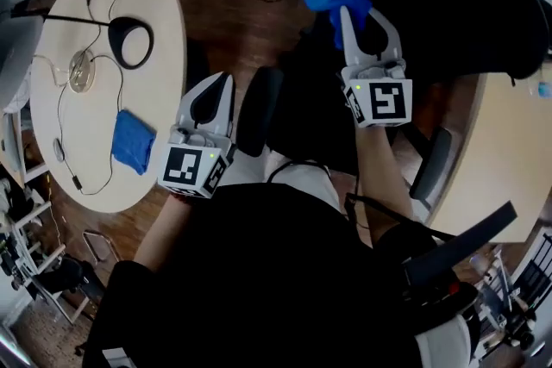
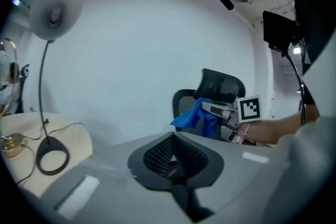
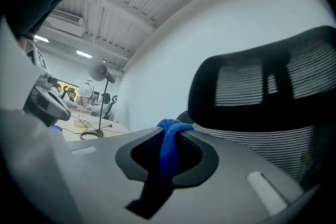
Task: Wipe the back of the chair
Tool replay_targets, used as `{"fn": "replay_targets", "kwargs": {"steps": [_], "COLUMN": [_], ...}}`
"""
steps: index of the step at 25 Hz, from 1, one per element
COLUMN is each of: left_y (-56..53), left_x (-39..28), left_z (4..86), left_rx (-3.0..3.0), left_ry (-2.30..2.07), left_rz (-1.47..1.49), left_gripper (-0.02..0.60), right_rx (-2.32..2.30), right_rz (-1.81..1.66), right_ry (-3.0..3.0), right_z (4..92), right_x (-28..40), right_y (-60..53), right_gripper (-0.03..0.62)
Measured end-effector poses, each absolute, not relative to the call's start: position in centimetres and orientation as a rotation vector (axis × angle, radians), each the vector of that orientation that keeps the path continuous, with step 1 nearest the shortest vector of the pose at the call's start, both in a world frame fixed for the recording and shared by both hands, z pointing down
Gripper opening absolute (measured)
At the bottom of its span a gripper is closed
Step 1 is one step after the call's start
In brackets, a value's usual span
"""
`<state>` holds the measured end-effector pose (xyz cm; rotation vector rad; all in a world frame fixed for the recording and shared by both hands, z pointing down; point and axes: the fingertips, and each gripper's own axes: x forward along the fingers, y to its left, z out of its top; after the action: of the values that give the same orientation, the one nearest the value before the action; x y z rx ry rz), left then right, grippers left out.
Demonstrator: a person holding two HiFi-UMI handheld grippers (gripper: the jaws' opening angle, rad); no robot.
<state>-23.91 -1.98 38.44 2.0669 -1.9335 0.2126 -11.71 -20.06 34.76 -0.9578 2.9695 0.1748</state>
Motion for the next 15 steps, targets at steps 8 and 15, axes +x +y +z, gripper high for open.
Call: {"fn": "replay_targets", "kwargs": {"steps": [8, 15], "left_y": [-7.5, -7.6], "left_x": [-7.3, -1.7], "left_z": [39.2, 40.5], "left_rx": [2.266, 2.202], "left_ry": [-1.604, -1.613], "left_rz": [0.153, 0.187], "left_gripper": [0.006, 0.006], "right_rx": [-1.542, -1.895], "right_rz": [0.177, 0.25], "right_ry": [2.985, 3.001], "right_z": [39.0, 45.9], "right_x": [14.9, 28.5], "right_y": [-22.1, -28.5], "right_gripper": [0.046, 0.046]}}
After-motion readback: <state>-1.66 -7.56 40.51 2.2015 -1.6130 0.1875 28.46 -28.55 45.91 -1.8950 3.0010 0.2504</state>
